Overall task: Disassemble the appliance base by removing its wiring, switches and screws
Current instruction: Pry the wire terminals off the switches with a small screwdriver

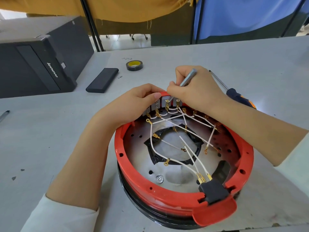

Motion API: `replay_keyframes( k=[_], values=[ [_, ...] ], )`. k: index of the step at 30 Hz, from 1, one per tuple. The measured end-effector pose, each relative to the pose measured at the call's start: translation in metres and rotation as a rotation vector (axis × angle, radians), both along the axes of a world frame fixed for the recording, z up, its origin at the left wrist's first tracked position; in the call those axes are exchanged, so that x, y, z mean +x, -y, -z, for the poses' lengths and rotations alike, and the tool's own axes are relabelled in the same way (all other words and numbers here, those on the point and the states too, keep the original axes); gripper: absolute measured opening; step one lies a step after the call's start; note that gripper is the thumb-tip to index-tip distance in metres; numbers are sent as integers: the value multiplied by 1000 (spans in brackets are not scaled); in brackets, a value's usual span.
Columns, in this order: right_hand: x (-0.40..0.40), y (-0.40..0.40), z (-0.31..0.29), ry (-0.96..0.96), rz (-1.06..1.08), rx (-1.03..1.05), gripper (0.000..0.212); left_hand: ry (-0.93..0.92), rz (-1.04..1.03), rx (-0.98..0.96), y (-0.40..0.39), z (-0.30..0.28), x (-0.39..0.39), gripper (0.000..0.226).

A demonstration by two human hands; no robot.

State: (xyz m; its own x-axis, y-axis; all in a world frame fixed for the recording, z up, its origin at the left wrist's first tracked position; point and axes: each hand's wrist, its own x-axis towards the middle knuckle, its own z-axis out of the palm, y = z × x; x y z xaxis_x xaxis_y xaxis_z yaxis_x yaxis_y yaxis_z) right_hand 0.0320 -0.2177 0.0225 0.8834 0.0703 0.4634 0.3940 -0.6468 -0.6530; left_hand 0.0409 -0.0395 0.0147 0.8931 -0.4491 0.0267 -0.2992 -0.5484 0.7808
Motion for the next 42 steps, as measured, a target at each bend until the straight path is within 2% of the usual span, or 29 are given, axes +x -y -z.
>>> replay_keyframes(
  k=[12,19,25,31,37,42],
  values=[
    [12,-3,-6,-203,63,-16,27,-12,-16,14,1,-1,-1,19],
    [1,-2,0,-16,71,10,28,-6,-11,16,0,-1,0,19],
    [3,-5,-1,-48,52,-22,30,3,-11,30,1,0,1,19],
    [10,-4,-9,-222,34,31,26,-10,-14,12,1,0,2,19],
    [1,-3,-2,4,50,-8,30,-2,-13,-2,1,1,2,20],
    [3,-5,-2,-46,29,-19,30,11,-14,16,1,-1,1,18]
  ],
)
